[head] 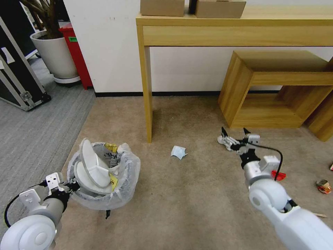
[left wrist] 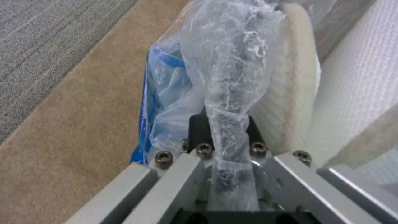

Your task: Pick up the trash bin and place the garbage on the floor into it.

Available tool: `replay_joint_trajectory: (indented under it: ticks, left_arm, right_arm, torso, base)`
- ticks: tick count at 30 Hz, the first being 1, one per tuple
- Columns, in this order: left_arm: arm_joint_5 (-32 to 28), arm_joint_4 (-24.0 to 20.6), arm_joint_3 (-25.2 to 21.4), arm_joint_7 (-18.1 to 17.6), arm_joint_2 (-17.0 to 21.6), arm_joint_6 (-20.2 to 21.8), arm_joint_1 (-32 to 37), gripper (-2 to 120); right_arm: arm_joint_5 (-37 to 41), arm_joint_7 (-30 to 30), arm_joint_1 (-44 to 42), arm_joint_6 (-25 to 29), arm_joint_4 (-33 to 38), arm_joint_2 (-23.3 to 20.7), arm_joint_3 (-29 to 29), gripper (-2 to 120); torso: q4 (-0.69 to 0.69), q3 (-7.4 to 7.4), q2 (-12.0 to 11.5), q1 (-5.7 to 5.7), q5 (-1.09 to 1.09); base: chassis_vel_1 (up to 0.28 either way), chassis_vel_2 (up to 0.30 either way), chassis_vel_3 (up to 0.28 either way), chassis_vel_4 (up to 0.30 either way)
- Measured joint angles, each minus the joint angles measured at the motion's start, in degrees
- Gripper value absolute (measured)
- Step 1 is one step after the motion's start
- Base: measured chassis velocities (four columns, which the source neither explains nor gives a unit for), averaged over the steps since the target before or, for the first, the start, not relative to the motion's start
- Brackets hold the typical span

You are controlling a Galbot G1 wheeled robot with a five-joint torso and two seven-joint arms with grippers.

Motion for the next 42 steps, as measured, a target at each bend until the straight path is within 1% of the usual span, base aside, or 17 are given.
replay_joint_trajectory:
  ticks: [6, 8, 10, 12, 24, 36, 42]
  left_arm:
    - [1.08, 0.51, 0.48, 0.39, -0.25, -0.1, -0.65, 0]
    - [1.45, 0.52, 1.09, 0.54, -0.46, -0.17, -1.04, 0]
    - [1.47, 0.51, 1.14, 0.54, -0.49, -0.17, -1.1, 0]
    - [1.69, 0.46, 1.44, 0.58, -0.74, -0.19, -1.65, 0]
    - [2.13, -0.58, 1.65, 0.98, -1.02, -0.28, -2.17, 0]
    - [2.51, -1.16, 1.07, 1.46, -1.41, -0.58, -1.79, 0]
    - [2.75, -1.25, 1.05, 1.65, -2.04, -0.71, -2.03, 0]
  right_arm:
    - [-2.01, -0.88, -1.69, 2.22, -0.18, 0.54, 2.43, 100]
    - [-3.6, -2.1, -2.94, 3.8, 0.22, 0.87, 4.42, 100]
    - [-3.91, -2.39, -3.19, 4.01, 0.27, 0.93, 4.72, 100]
    - [-5.51, -4.05, -4.64, 5.62, 0.57, 1.4, 6.35, 100]
    - [-7.46, -6.28, -9.2, 7.06, 1.37, 2.67, 11.22, 100]
    - [-9.44, -7.11, -10.43, 8.09, 1.65, 3.88, 13.3, 100]
    - [-10.04, -8.0, -11.88, 8.65, 3.5, 5.22, 15.29, 100]
  torso:
    - [0.0, 0.0, 0.0, 0.0, 0.0]
    - [0.0, 0.0, 0.0, 0.0, -0.01]
    - [0.0, 0.0, 0.0, 0.0, -0.01]
    - [0.0, 0.0, 0.0, 0.0, 0.0]
    - [0.0, 0.0, 0.0, 0.0, 0.0]
    - [0.0, 0.01, 0.0, 0.0, 0.0]
    - [0.0, 0.0, 0.0, 0.0, 0.0]
  base:
    - [0.0, 0.0, 0.0, 0.0]
    - [0.0, 0.0, 0.0, 0.0]
    - [0.0, 0.0, 0.0, 0.0]
    - [0.0, 0.0, 0.0, 0.0]
    - [0.0, 0.0, 0.0, 0.0]
    - [0.0, 0.0, 0.0, 0.0]
    - [0.0, 0.0, 0.0, 0.0]
